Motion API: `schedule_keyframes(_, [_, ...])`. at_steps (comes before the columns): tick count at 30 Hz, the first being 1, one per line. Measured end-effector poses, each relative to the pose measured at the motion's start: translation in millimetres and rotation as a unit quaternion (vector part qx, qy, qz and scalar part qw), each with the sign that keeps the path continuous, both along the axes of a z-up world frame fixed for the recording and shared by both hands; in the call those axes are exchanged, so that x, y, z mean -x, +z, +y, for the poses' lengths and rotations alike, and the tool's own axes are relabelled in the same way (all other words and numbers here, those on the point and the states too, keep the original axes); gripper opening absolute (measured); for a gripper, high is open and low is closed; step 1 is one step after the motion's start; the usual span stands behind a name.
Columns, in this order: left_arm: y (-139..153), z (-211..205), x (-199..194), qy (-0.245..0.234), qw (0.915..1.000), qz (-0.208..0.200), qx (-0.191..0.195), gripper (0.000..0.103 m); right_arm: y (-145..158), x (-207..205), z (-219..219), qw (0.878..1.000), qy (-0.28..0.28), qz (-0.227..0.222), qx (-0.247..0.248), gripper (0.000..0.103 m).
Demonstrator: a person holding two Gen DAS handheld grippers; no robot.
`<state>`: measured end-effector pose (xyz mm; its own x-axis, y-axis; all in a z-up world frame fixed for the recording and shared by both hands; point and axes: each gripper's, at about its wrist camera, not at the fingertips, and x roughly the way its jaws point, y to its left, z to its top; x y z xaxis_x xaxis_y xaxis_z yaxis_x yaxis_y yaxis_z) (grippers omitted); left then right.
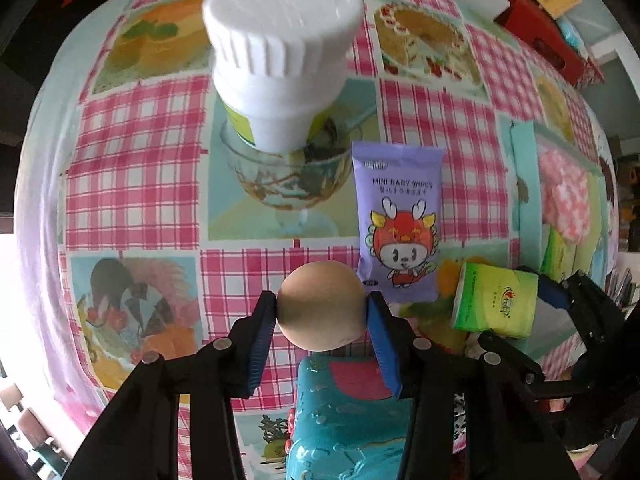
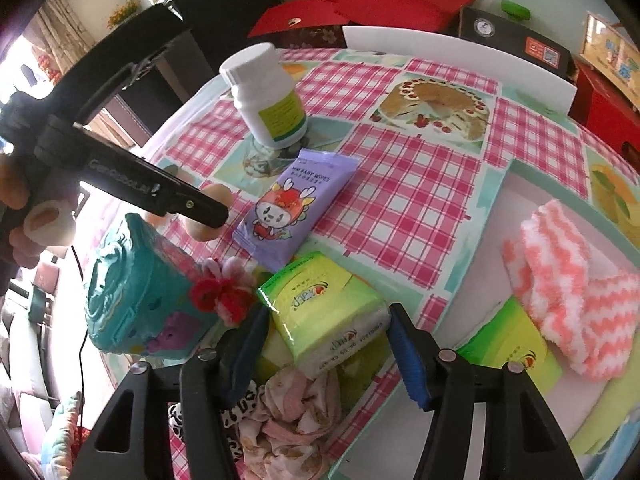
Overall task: Organize soft objects
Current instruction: 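Grasp the beige round sponge with the left tool while the right tool grasps the white-green wipes pack, then carry the sponge and wipes pack over the white tray with both tools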
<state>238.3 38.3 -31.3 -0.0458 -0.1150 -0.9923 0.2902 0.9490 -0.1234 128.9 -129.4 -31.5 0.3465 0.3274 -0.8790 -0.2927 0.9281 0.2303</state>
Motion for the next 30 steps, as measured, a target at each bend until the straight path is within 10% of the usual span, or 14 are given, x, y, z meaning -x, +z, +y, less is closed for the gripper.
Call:
schedule_keyframes(19, [83,37,30,0.051,0.9947,-0.074,0.050,0.048,18,6,-12,0.999,-0.011,-0.026,-0.034,0.059])
schedule_keyframes(30, [71,23,31,0.057,0.9929,-0.084,0.062,0.048,27,7,-20,0.998,-0.019,-0.035,-0.046,0.059])
